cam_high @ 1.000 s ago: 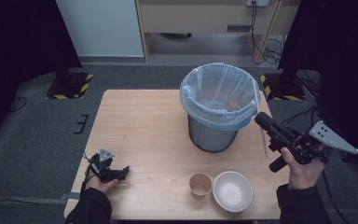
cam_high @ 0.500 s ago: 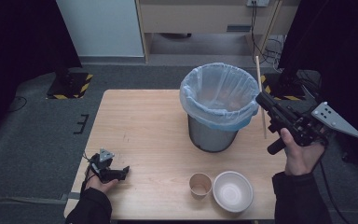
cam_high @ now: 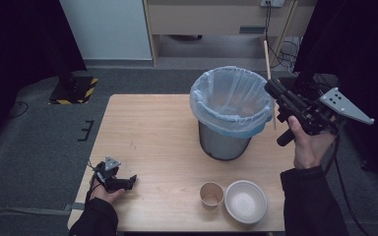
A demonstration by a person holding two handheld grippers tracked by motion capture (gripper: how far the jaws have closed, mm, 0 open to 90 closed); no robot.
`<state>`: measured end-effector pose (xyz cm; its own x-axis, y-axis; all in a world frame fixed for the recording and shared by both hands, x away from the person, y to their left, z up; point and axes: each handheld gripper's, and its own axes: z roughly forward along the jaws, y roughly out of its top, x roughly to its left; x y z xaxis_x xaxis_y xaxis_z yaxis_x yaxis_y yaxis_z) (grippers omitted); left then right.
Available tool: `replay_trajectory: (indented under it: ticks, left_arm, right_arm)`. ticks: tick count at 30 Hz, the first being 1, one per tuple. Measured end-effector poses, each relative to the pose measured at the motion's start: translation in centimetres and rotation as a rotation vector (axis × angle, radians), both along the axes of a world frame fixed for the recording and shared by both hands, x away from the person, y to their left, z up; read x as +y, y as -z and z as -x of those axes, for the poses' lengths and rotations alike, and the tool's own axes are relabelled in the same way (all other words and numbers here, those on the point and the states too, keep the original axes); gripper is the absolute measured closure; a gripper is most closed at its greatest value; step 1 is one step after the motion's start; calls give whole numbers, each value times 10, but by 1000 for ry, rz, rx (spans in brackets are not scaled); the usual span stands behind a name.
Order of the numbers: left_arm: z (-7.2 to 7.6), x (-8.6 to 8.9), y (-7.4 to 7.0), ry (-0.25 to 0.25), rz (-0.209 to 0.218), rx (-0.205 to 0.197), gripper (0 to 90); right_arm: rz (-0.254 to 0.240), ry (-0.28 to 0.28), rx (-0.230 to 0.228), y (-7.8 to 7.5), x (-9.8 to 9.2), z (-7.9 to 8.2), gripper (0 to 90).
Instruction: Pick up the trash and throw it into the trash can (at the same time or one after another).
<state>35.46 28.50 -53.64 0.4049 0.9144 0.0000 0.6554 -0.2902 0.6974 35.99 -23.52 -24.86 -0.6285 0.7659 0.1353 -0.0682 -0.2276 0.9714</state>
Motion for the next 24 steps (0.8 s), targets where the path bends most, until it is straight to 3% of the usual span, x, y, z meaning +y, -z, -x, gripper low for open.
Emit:
replay_trajectory:
  ticks: [7,24]
  left_arm:
    - [0,0,0,0,0,0,0]
    - [0,0,0,0,0,0,0]
  right_arm:
    - [1,19,8,-5,8,-18,859]
    - [32,72,50,-1,22,-58,859]
